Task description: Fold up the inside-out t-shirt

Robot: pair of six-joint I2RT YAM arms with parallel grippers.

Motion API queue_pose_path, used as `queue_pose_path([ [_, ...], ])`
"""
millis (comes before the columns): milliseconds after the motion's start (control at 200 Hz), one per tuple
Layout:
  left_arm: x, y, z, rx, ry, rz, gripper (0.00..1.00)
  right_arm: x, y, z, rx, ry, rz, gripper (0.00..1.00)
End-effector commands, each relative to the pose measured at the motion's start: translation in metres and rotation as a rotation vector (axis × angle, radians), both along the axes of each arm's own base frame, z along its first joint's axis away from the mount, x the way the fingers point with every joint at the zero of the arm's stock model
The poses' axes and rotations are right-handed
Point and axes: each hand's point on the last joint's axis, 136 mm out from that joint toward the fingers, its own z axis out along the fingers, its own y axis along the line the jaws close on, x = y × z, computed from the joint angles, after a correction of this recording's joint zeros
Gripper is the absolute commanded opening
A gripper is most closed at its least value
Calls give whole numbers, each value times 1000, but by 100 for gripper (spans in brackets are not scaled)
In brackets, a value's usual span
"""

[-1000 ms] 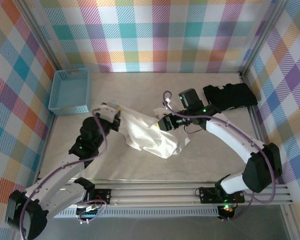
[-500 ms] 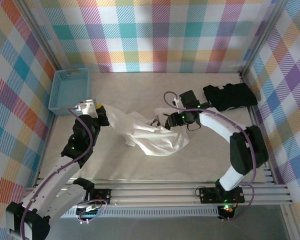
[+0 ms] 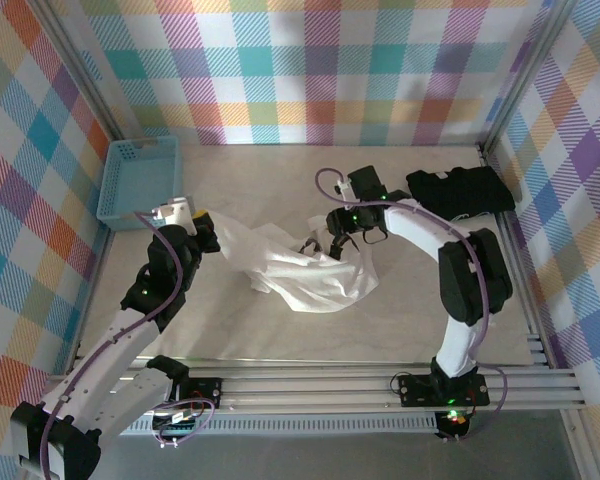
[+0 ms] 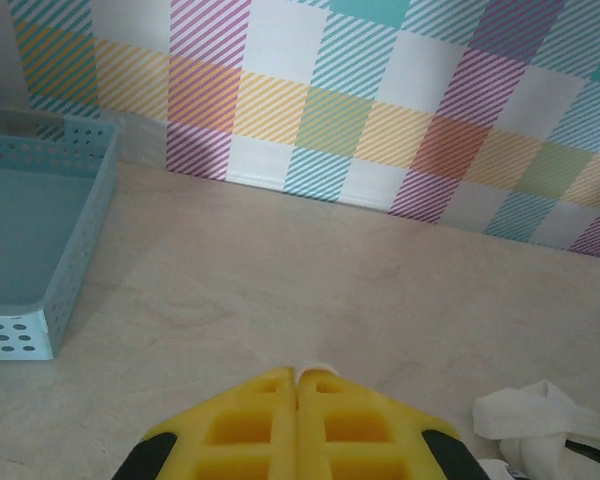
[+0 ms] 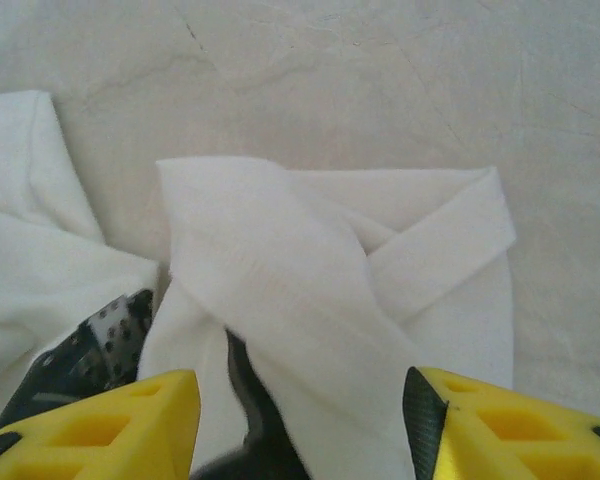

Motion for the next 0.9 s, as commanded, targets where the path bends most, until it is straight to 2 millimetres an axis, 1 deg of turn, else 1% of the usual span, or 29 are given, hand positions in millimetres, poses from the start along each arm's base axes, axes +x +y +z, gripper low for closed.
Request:
queue_pose_path([
  [0, 0, 2, 18, -29, -35, 6, 0, 8, 1, -11, -30, 16, 29, 58],
  [85, 0, 2, 20, -34, -38, 3, 0, 13, 7, -15, -24, 24, 39, 58],
  [160, 1, 1, 19, -36, -34, 1, 0, 21, 6, -18, -40, 14, 31, 54],
  [215, 1, 1, 19, -35, -32, 2, 0, 27, 6, -17, -45, 3, 22, 46],
  [280, 1, 3, 20, -35, -28, 15, 0, 33, 6, -11, -15, -4, 13, 36],
  [355, 2, 6, 23, -34, -28, 33, 0, 39, 7, 2, 59, -9, 3, 24],
  [405, 3, 9, 29, -43, -34, 51, 0, 42, 4, 14, 119, -9, -10, 16],
  [470, 4, 17, 39, -66, -40, 86, 0, 44, -4, 38, 206, -23, -29, 7],
  [540, 5, 27, 55, -107, -51, 115, 0, 44, -17, 67, 322, -44, -54, 3],
  [645, 4, 41, 94, -191, -100, 133, 0, 35, -41, 118, 464, -101, -77, 1],
  [725, 2, 51, 127, -231, -145, 140, 0, 22, -59, 157, 525, -171, -90, 0],
  [795, -2, 58, 155, -247, -181, 146, 0, 8, -71, 192, 561, -246, -93, 0],
  [850, -5, 61, 176, -247, -204, 142, 0, -5, -78, 215, 570, -302, -96, 0],
  [900, -8, 64, 190, -239, -219, 148, 0, -17, -81, 230, 575, -340, -96, 0],
])
